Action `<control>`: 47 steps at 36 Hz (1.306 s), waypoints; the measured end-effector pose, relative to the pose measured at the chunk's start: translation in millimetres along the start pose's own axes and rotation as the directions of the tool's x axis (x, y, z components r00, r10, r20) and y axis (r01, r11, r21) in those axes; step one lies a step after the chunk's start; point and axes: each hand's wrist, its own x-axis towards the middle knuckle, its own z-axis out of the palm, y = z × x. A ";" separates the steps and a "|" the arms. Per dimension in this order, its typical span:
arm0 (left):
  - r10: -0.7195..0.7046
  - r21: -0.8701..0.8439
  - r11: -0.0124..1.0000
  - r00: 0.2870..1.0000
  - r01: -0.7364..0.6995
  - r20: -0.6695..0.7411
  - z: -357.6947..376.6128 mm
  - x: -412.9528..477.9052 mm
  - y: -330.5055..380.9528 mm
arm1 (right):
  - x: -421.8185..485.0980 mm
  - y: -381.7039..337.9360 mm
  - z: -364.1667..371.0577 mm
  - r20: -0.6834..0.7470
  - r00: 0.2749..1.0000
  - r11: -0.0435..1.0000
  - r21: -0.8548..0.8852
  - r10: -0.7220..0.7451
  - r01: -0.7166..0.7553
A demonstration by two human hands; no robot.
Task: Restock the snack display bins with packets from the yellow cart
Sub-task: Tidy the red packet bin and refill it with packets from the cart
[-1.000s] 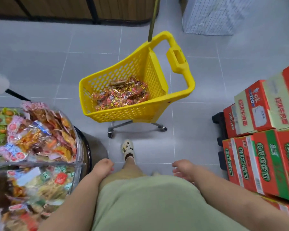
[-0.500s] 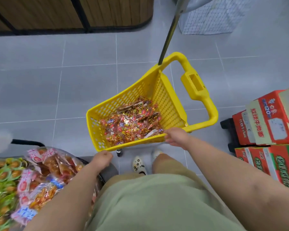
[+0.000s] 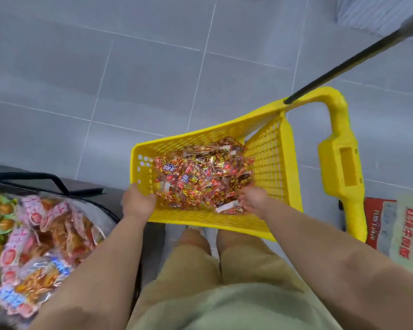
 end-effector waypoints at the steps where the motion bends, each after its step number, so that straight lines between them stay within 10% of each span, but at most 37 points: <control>1: -0.040 0.015 0.999 0.999 0.040 -0.013 -0.2 8.2 -2.1 | 8.6 -0.5 1.7 -0.001 1.000 1.000 -0.018 -0.007 0.007; 7: -0.240 -0.030 0.969 0.964 0.245 0.115 18.1 50.9 -18.2 | 47.9 16.1 17.5 -0.107 0.988 0.984 0.147 0.115 -0.099; 17: -0.191 -0.047 0.980 0.980 0.193 0.050 32.8 69.8 -39.1 | 79.1 19.6 40.0 -0.120 0.961 0.841 0.519 0.251 -0.155; 31: -0.141 -0.177 0.970 0.981 0.164 0.135 18.9 59.4 -34.6 | 35.8 17.3 30.8 -0.107 0.992 0.898 0.441 0.068 -0.014; 36: 0.198 -0.191 0.960 0.979 -0.203 -0.045 8.6 37.1 -15.7 | 0.1 13.9 29.6 0.106 0.994 0.966 0.255 0.003 -0.030; 42: 0.305 -0.272 0.929 0.935 -0.250 0.182 5.8 16.2 14.7 | -9.7 -4.2 53.7 0.329 0.933 0.989 0.071 -0.148 0.132; 47: 0.176 -0.499 0.810 0.683 0.309 0.708 3.1 10.7 24.6 | -8.3 -17.6 79.4 0.524 0.846 0.995 0.072 -0.096 0.069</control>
